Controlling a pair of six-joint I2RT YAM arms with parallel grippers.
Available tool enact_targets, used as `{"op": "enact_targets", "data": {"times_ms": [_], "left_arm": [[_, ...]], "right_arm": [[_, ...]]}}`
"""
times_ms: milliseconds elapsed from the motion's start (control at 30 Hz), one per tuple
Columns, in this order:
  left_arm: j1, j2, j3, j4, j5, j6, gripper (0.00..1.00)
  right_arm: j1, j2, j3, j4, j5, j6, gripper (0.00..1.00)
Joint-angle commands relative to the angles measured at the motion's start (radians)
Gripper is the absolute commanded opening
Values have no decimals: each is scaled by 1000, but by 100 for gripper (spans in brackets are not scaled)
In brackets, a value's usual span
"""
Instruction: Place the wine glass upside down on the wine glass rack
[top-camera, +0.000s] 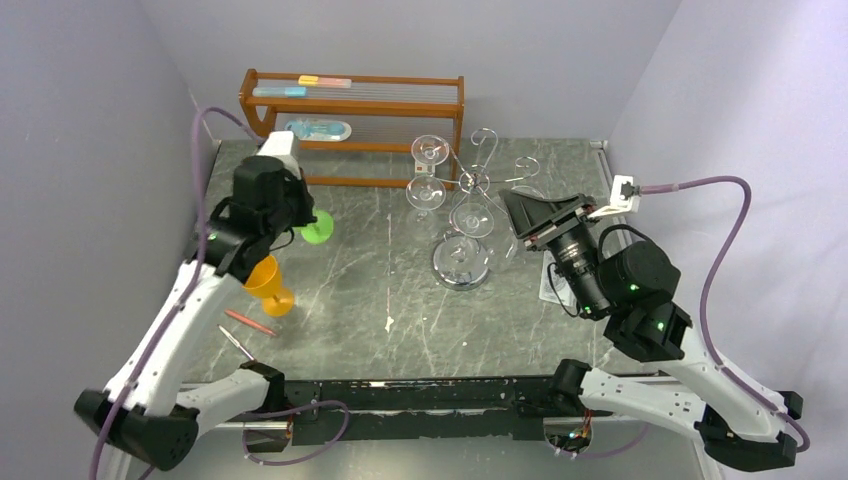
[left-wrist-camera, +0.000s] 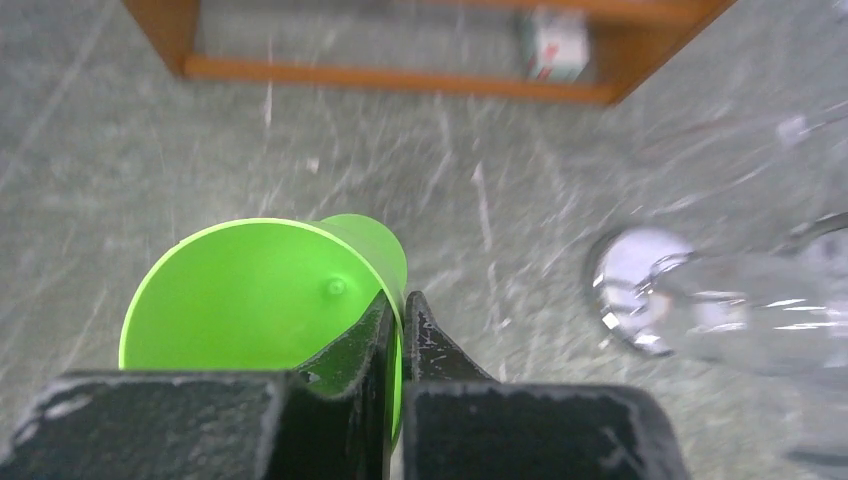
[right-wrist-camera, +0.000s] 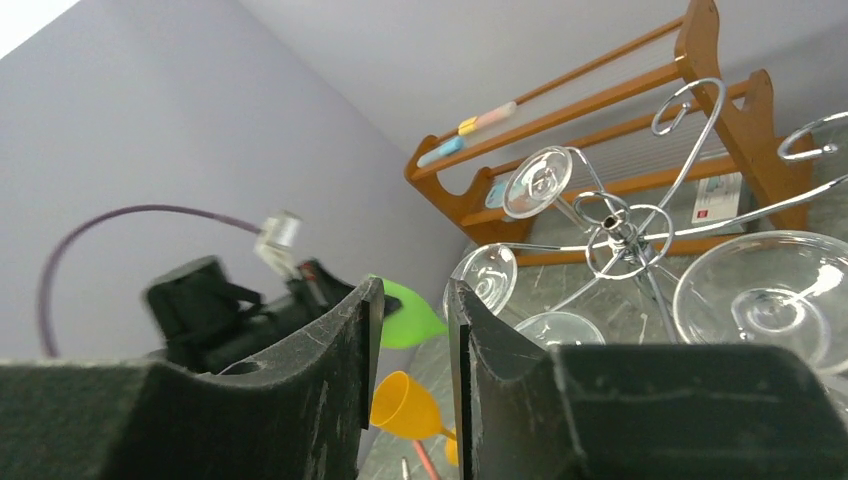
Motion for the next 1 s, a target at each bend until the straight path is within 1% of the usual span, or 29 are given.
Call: {"op": "enact_targets", "data": {"times_ms": [0, 100, 200, 333, 467, 567, 667, 733, 800, 867, 967], "left_arm": [[7, -120, 132, 68, 34, -23, 5], [7, -190, 157, 185, 49, -57, 5], [7, -255, 138, 331, 86, -104, 5], [7, -318, 95, 514, 149, -188, 5], [7, -371, 27, 708, 211, -308, 5], [7, -390, 2, 802, 257, -396, 5], [7, -408, -26, 888, 309, -491, 5], [7, -427, -67, 993, 344, -560, 5], [7, -433, -96, 1056, 366, -607, 5], [7, -435, -103, 1077, 379, -652, 5], [7, -439, -124, 1131, 383, -781, 5]], "right_arm": [[-4, 21, 17, 87, -17, -42, 33], [-2, 48, 32, 135, -43, -57, 31], [-3, 92, 63, 162, -65, -60, 30], [-2, 139, 86, 197, -110, -30, 28], [-3, 161, 62, 302, -212, -32, 29], [-2, 204, 104, 315, -268, -15, 39], [-3, 270, 190, 298, -375, -46, 50], [-3, 323, 259, 261, -432, -39, 57], [-3, 364, 306, 249, -478, 0, 63], [-4, 396, 336, 265, -505, 58, 69], [-5, 447, 379, 333, -534, 174, 71]]}}
